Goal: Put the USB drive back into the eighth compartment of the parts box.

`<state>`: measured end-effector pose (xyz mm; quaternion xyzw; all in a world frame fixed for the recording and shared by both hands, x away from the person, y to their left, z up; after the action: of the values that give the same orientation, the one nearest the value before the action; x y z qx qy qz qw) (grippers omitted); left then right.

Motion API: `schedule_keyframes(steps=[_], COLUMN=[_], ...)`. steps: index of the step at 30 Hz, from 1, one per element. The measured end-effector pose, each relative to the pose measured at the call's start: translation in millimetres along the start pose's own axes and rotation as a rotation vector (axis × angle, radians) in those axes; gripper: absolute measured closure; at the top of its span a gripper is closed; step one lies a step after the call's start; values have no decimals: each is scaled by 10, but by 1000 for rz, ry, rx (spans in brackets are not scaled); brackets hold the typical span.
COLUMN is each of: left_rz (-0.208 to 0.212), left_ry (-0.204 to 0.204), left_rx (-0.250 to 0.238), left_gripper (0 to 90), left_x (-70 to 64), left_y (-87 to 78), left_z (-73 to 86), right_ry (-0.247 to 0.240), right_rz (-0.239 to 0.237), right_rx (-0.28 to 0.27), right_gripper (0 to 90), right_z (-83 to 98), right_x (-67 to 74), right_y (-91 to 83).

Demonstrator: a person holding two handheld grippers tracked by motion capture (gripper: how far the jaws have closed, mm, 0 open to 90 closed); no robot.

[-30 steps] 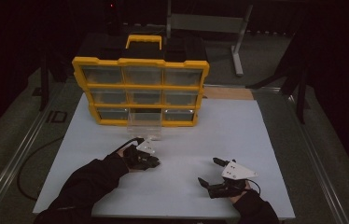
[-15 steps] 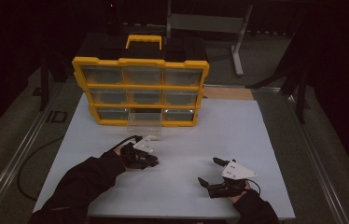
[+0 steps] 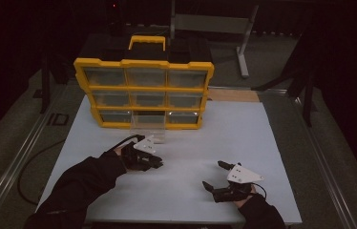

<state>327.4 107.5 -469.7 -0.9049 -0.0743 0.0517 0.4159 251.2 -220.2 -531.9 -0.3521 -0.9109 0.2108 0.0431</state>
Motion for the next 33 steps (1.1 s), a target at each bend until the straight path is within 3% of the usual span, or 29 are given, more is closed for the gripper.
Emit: schedule_keyframes(steps=[24, 33], left_rz=[-30, -64], left_ry=[13, -11], left_rx=[-25, -67], left_gripper=[796, 796], left_x=[81, 196], left_y=[-341, -525], left_z=[-258, -319], right_ry=[-2, 3], right_rz=[0, 0], right_rx=[0, -3], right_gripper=[89, 89], right_z=[0, -3], right_x=[-2, -1], right_y=[-1, -5])
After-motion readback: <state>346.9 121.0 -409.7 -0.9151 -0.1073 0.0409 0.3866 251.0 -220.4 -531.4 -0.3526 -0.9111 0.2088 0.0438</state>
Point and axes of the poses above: each handheld gripper's, and its own axes: y roughly forward along the jaws, z roughly out of its underside, x roughly to its left, the point moved 1 cm from there along y, roughly forward along the jaws, and after that the axes turned 2 degrees about z, right-handed, at the moved point
